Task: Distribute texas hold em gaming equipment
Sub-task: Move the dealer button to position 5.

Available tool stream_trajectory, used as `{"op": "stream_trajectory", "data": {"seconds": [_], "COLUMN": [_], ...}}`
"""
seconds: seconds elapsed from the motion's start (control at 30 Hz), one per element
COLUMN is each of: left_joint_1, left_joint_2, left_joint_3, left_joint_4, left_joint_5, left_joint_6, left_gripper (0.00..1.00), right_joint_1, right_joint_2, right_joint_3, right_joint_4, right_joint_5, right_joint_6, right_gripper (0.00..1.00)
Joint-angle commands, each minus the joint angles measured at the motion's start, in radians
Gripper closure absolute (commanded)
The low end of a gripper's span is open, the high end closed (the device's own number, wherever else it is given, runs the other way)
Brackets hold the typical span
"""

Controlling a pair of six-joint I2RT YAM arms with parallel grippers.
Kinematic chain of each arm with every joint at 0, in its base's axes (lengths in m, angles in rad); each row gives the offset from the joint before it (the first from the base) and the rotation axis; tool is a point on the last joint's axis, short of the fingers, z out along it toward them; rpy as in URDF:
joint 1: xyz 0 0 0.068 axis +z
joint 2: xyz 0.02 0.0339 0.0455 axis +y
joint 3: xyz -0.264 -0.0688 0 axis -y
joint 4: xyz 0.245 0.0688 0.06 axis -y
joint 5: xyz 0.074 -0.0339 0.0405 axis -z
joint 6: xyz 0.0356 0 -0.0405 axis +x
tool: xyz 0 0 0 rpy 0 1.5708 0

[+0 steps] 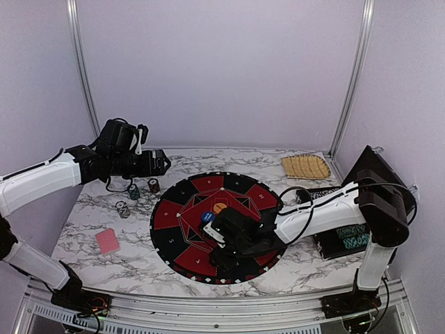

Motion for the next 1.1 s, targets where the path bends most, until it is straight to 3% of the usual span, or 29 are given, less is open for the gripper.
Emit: {"op": "stream_trajectory", "data": {"seconds": [0.0,0.37,0.9,1.07], "left_joint_1": [0.030,0.073,0.096,0.098], "left_joint_2": [-0.045,-0.073,-0.092,-0.092], "left_joint_3": [-0.018,-0.031,-0.055,-0.055], "left_joint_4": [-0.028,-0.039,-0.040,-0.039], "left_joint_5": [-0.012,0.007,0.020,0.025], "left_joint_6": [-0.025,-0.011,-0.012,-0.010], "left_gripper": [0.01,0.01,0.01,0.01], "right_joint_1": [-0.018,-0.164,-0.042,-0.042], "right_joint_2": [0.095,0.301,0.370,0.382], "right_joint_3": [0.136,0.391,0.513,0.530], "right_joint_4": [-0.051,-0.071,-0.156,-0.170], "right_joint_5": [0.008,-0.008,0.006,0.023], "right_joint_6": [0.003,-0.073,-0.045,-0.035], "right_gripper": [0.52,0.52,0.51,0.42]}}
